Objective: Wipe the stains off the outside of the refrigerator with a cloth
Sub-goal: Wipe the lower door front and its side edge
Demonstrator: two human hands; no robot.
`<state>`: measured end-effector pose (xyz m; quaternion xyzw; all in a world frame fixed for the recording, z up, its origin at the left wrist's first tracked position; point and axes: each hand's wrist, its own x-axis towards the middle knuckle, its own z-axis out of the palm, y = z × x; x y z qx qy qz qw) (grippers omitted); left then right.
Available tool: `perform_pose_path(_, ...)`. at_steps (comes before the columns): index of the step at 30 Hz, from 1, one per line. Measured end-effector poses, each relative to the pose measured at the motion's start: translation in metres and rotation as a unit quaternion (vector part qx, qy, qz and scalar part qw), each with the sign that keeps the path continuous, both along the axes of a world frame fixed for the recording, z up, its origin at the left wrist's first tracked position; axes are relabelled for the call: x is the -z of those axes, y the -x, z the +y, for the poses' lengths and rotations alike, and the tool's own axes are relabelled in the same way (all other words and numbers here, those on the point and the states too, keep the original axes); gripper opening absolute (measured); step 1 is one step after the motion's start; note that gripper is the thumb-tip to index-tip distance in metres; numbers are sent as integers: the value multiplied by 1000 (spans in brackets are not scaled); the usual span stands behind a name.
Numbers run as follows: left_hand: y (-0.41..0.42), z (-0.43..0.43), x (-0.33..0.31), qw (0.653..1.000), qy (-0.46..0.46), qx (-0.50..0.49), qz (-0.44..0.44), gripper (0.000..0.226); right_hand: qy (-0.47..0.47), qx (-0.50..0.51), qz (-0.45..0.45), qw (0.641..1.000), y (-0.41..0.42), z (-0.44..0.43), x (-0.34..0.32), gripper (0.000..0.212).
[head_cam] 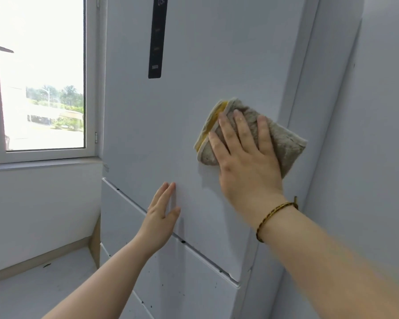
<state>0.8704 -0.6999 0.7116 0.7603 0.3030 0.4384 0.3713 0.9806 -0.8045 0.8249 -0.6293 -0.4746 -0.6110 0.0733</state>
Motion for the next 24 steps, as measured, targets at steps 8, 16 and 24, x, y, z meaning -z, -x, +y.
perform_pose_path(8,12,8,5,998,-17,49,-44,45,167,-44,-3,985,18,21,98,53)
perform_pose_path(16,18,38,-4,998,-35,-21,-45,46,13,-115,48,992,21,34,31,60)
perform_pose_path(24,23,97,-7,992,-56,-101,-55,56,43,-101,36,993,16,33,54,54)
